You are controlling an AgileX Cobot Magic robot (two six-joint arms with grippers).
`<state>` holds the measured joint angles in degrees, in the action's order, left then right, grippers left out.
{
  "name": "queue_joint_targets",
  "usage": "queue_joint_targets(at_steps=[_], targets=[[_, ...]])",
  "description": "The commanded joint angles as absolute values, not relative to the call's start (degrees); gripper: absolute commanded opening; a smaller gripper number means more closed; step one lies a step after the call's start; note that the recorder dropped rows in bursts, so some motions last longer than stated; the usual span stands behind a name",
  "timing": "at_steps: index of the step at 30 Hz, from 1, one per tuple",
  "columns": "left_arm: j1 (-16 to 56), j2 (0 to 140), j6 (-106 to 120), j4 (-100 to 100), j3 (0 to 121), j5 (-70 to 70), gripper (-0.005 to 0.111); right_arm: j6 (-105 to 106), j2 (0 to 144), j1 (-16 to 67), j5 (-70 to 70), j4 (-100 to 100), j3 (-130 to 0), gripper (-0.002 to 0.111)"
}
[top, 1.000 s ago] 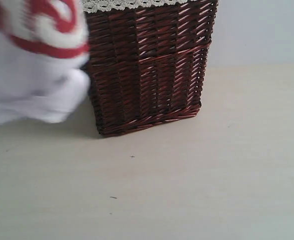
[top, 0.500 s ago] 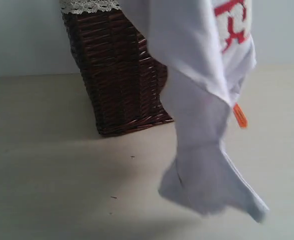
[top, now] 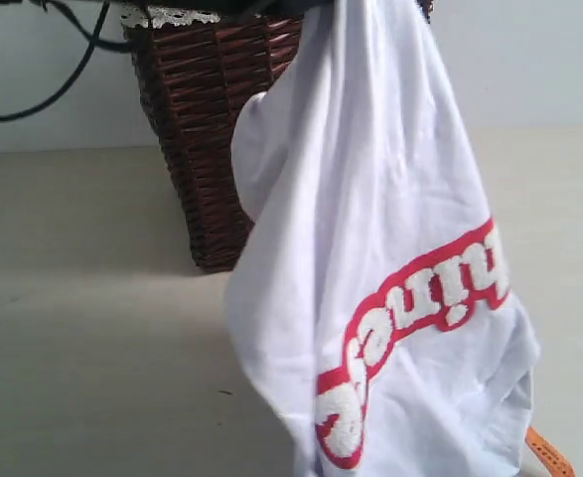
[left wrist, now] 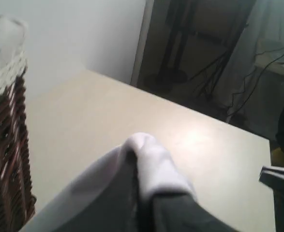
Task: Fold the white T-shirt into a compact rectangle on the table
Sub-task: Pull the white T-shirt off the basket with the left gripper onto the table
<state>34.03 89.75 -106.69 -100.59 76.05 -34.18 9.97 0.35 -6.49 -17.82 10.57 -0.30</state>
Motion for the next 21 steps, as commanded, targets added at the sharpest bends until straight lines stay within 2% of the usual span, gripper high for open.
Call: queue_joint_targets(at_steps=[1,10,16,18,21], targets=[[30.8,89.3,-104.7,-99.9,71.9,-34.1,0.000,10.3,0.0,-6.3,-17.5,10.6,0.0,0.007],[22.9,87.7,-103.2,-99.9,64.9,-35.9,0.003,10.3,0.0,-6.3,-17.5,10.6,0.0,0.007],[20.4,87.1,-98.0,-99.9,59.0,-35.0,0.027,10.3,0.0,-6.3,-17.5,10.6,0.0,0.007],[20.0,87.1,-96.3,-99.9,55.0,-29.4,0.030,10.3,0.0,-6.3,-17.5,10.6,0.0,0.007],[20.0,87.1,-93.5,-99.9,48.1,-12.5,0.030,10.3,0.0,-6.3,-17.5,10.6,0.0,0.007]])
